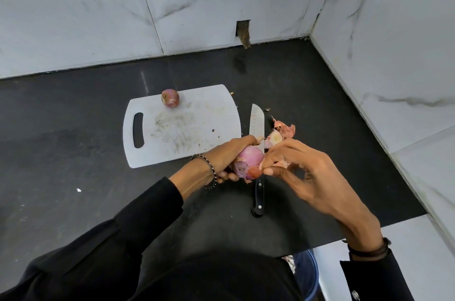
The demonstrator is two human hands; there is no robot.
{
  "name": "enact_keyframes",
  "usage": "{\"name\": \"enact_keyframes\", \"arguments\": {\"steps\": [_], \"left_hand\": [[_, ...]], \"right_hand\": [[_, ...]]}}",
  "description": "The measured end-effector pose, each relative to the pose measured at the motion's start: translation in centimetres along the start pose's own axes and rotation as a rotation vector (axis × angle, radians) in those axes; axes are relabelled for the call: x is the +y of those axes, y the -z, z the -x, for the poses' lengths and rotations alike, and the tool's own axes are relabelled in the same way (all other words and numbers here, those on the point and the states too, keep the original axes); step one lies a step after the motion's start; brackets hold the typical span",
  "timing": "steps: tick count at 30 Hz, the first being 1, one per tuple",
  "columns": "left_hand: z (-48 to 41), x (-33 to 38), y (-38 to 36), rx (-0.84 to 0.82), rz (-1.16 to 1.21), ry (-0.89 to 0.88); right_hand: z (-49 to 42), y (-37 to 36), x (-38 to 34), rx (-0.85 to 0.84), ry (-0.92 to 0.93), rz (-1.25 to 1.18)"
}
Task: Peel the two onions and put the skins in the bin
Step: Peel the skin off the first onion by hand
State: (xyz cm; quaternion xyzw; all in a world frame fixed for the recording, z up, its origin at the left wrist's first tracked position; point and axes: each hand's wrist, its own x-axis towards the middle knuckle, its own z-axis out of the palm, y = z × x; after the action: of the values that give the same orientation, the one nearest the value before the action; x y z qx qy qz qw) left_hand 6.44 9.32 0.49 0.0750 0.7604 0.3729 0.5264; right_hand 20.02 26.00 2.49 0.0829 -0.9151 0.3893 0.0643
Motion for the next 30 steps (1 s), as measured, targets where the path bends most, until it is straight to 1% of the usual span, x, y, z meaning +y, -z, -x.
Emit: {"name": "enact_keyframes", "arguments": {"steps": [2, 4, 9, 13, 18, 23, 26, 30], "left_hand": [[0.0, -0.1, -0.2, -0.045, 0.029, 0.006], [-0.1, -0.3, -0.2, -0.072, 0.061, -0.028], [-1.1, -0.6, 0.6, -0.145, 0.289, -0.114], [-1.6, -1.4, 1.2, -0.234, 0.332, -0.145], [-1.4, -1.6, 0.5, -0.273, 0.406, -0.183], [-0.8, -1.9, 0.2, -0.324, 0.464, -0.215], [-0.6, -2.1, 0.2, -0.340, 0.509, -0.231], [0.1, -2.3, 0.1, -0.377, 0.511, -0.324]], "right_hand": [[0.0, 0.2, -0.1, -0.016, -0.006, -0.052], [0.1, 0.2, -0.2, -0.005, -0.029, -0.108], [0.6, -0.5, -0.2, 0.123, -0.201, -0.346], [0.7, -0.8, -0.1, 0.215, -0.290, -0.416], [0.5, -1.0, 0.3, 0.342, -0.327, -0.323], [0.4, -1.2, 0.8, 0.463, -0.432, -0.316], [0.3, -1.4, 1.2, 0.499, -0.478, -0.306], [0.3, -1.6, 1.8, 0.523, -0.515, -0.236]]}}
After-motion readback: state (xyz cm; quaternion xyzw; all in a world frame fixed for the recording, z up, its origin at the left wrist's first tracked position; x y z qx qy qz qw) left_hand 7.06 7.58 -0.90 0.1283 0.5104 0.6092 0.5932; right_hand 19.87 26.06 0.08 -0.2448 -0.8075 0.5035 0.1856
